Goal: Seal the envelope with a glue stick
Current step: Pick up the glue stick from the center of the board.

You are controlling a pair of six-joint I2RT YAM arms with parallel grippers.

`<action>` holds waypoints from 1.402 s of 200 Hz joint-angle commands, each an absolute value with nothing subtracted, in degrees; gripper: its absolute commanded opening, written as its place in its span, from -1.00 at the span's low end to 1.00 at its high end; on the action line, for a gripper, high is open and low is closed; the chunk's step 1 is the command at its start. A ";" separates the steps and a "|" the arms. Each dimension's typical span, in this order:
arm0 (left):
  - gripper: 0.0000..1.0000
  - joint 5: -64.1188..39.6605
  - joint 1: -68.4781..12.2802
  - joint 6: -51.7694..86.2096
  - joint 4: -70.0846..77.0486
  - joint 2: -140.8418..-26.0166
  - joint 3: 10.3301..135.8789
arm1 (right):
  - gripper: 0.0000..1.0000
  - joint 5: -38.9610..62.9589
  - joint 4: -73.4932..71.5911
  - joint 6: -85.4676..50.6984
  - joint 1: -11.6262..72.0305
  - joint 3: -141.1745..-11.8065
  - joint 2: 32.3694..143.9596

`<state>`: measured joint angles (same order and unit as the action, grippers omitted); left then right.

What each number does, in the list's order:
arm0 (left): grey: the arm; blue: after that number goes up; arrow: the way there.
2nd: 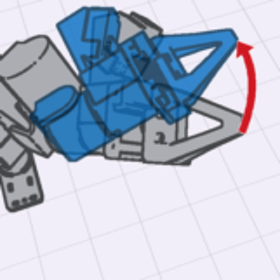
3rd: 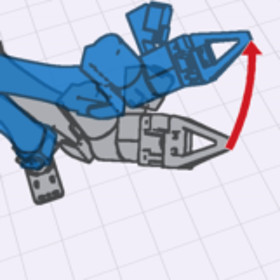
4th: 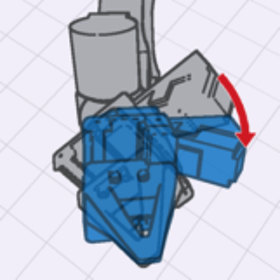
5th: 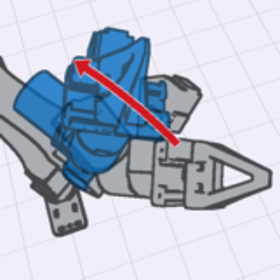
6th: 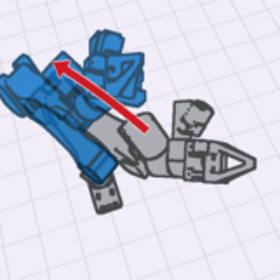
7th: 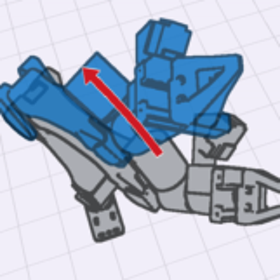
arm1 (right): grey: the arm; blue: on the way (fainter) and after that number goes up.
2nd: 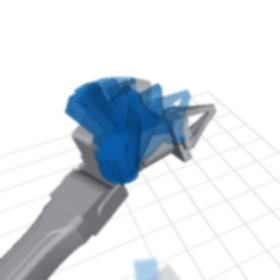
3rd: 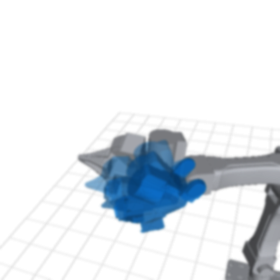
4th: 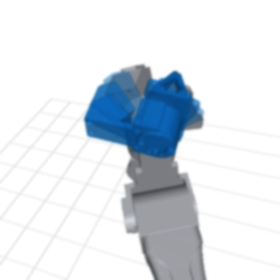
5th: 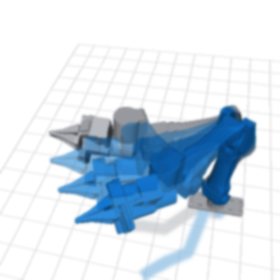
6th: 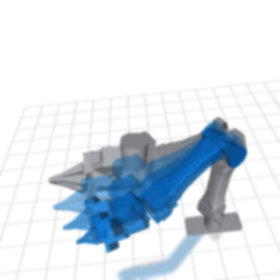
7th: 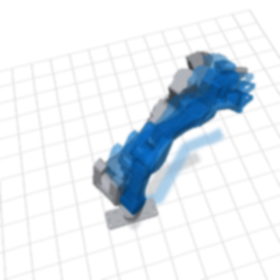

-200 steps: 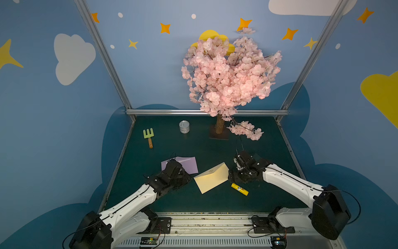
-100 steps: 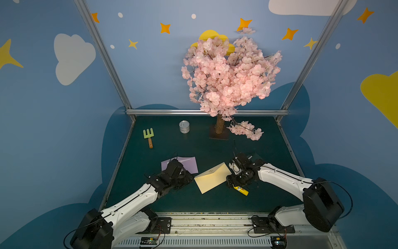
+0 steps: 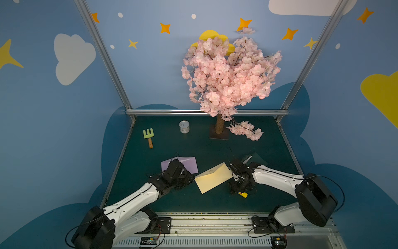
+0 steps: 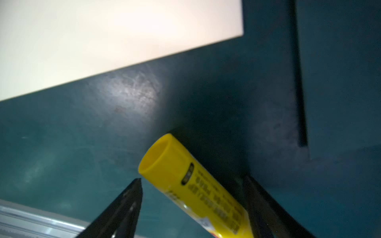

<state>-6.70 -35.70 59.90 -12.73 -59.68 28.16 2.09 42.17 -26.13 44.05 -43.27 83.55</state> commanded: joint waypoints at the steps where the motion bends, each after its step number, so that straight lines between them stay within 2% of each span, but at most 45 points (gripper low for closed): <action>1: 0.01 -6.62 -35.82 60.00 -12.30 -58.89 27.96 | 0.36 -0.06 45.87 -29.72 45.32 -43.32 83.25; 7: 0.01 -6.66 -35.86 59.91 -12.30 -58.89 27.99 | 0.21 -0.20 46.29 -30.55 45.60 -43.33 83.22; 19: 0.01 -6.68 -35.84 59.94 -12.22 -58.96 27.99 | 0.06 -0.22 46.54 -31.49 46.01 -43.07 83.18; 78: 0.02 -6.81 -35.85 59.50 -12.57 -58.46 28.12 | -0.17 -0.67 48.38 -38.06 46.58 -45.42 87.86; 130: 0.05 -8.46 -35.84 57.60 -12.92 -58.85 29.24 | -0.62 0.89 48.15 -47.28 46.34 -50.03 92.74; 144: 0.06 -8.83 -35.86 57.26 -12.99 -59.18 29.66 | -0.56 1.83 46.94 -49.01 45.85 -50.01 93.05; 170: 0.06 -8.79 -35.84 57.03 -13.05 -59.17 29.74 | -0.12 0.90 48.09 -49.96 45.31 -51.58 95.23; 184: 0.06 -8.88 -35.86 56.99 -13.12 -58.98 29.63 | 0.00 0.10 49.83 -49.24 45.20 -52.81 96.16; 223: 0.07 -8.05 -35.83 57.64 -12.94 -57.45 28.27 | -0.09 -0.79 54.77 -44.61 43.53 -56.07 98.38; 280: 0.07 -7.29 -35.84 58.54 -12.47 -55.94 26.72 | -0.12 -2.24 55.90 -40.42 42.92 -61.23 101.65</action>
